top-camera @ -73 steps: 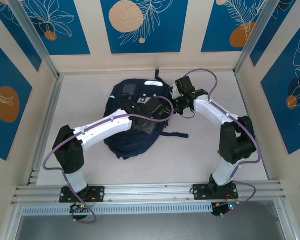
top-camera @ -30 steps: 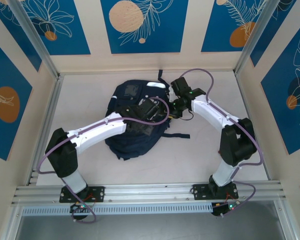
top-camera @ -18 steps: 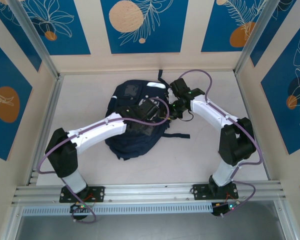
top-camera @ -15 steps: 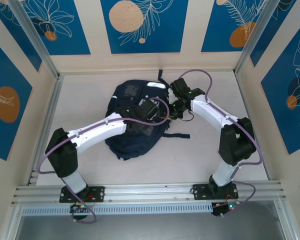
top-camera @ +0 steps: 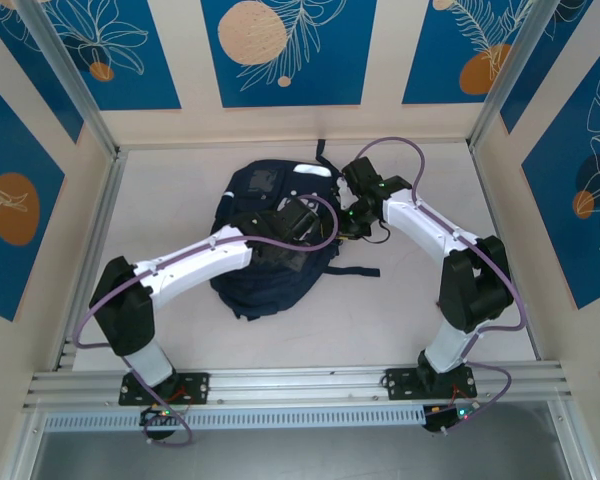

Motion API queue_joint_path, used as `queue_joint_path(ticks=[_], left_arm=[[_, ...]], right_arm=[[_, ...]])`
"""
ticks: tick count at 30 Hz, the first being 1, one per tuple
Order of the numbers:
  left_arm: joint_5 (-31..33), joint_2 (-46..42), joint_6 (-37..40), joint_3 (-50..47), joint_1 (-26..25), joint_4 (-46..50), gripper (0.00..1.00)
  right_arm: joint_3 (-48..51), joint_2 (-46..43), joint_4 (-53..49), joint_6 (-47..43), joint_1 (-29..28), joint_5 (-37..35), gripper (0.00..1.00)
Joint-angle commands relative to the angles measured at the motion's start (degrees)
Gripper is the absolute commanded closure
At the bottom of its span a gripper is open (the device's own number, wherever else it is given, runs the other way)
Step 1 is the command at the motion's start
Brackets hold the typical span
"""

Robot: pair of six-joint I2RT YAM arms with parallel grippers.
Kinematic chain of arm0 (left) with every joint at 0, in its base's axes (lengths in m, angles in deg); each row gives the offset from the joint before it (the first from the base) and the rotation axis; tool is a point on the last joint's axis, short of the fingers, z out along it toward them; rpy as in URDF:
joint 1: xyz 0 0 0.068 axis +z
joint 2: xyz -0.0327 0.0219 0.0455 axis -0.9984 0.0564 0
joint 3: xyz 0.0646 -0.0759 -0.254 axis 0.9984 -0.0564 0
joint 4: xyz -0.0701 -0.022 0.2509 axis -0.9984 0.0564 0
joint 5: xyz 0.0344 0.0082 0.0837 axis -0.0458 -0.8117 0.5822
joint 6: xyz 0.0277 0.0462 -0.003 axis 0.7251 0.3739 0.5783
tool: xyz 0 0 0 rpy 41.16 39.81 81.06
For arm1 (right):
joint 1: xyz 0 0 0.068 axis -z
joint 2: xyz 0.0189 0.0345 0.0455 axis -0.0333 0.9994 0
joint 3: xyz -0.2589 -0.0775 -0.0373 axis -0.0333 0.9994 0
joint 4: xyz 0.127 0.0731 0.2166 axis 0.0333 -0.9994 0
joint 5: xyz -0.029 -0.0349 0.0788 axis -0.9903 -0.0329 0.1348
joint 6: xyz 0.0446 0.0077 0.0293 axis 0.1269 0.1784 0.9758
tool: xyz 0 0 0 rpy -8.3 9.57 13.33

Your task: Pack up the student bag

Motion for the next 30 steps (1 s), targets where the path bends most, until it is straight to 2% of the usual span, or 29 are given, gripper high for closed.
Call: queue_joint_path(ticks=[1,14,21,27,30], left_arm=[[-0.21,-3.19,1.75,-1.00,0.64,-2.02,1.00],[-0.82,-4.40,2.03,-3.16,0.66,-4.32,1.00],[-0.82,-5.34,1.85,-3.64,0.66,-5.13,1.00],[-0.74,-5.72,1.58,-3.76,0.65,-5.04,1.00],[-0.57,-5.77,1.36,-3.78,0.66,-4.97,1.00]], right_arm=[[-0.73,-1.40,-1.98,-4.69,-0.27,1.02,0.63],[-5.46,0.06,-1.97,-8.84,-2.43,2.97,0.53],[-9.59,4.68,-2.84,-12.20,-3.12,1.16,0.58],[-12.19,8.08,-3.87,-16.08,-3.20,3.20,0.64],[-11.95,8.53,-3.45,-15.92,-3.23,0.36,0.69]])
